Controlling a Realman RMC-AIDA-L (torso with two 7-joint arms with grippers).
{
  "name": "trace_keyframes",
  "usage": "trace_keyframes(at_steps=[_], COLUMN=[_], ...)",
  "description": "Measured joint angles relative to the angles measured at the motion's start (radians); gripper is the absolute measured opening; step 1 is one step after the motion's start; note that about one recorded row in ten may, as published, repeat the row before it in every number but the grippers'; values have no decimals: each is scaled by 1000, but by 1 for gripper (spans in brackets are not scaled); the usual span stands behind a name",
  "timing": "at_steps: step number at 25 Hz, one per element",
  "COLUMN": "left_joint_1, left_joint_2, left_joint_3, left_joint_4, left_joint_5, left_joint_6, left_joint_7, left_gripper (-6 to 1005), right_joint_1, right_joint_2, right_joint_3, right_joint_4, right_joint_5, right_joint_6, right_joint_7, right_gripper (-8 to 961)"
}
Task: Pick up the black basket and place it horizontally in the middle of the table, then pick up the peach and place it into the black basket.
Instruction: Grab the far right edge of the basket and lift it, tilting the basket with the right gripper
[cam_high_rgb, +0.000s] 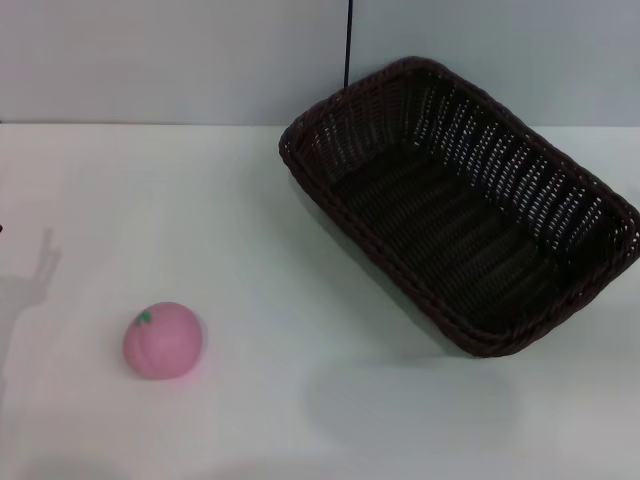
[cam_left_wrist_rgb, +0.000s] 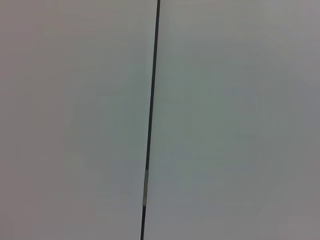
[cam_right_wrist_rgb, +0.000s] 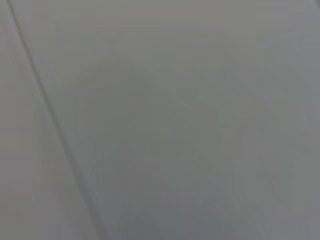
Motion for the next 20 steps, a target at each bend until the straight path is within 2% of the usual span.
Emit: trace_keyframes(at_steps=[5, 7, 9, 11, 14, 16, 20], left_joint_1=[-3, -6, -8, -8, -8, -6, 2], left_joint_2=[-1, -1, -2, -3, -4, -4, -4], left_joint_3=[0, 0, 1, 1, 2, 3, 10], left_joint_4=[0, 0, -1, -4, -10, -13, -14], left_joint_5=[0, 0, 0, 0, 0, 0, 0], left_joint_6=[1, 1, 2, 4, 4, 4, 5], left_joint_7=[0, 0, 0, 0, 0, 0, 0], left_gripper=[847, 847, 847, 847, 847, 847, 847], right_joint_1=[42, 78, 135, 223, 355, 425, 490], right_joint_2=[-3, -15, -40, -81, -132, -147, -141], right_joint_3=[-63, -92, -113, -123, -137, -166, -260], right_joint_4=[-473, -625, -745, -795, -759, -709, -613], right_joint_5=[-301, -420, -531, -642, -805, -904, -1004], right_joint_6=[-22, -51, -107, -189, -297, -332, -289], right_joint_7=[495, 656, 791, 911, 1018, 1053, 1098], right_gripper=[640, 639, 639, 639, 639, 639, 639])
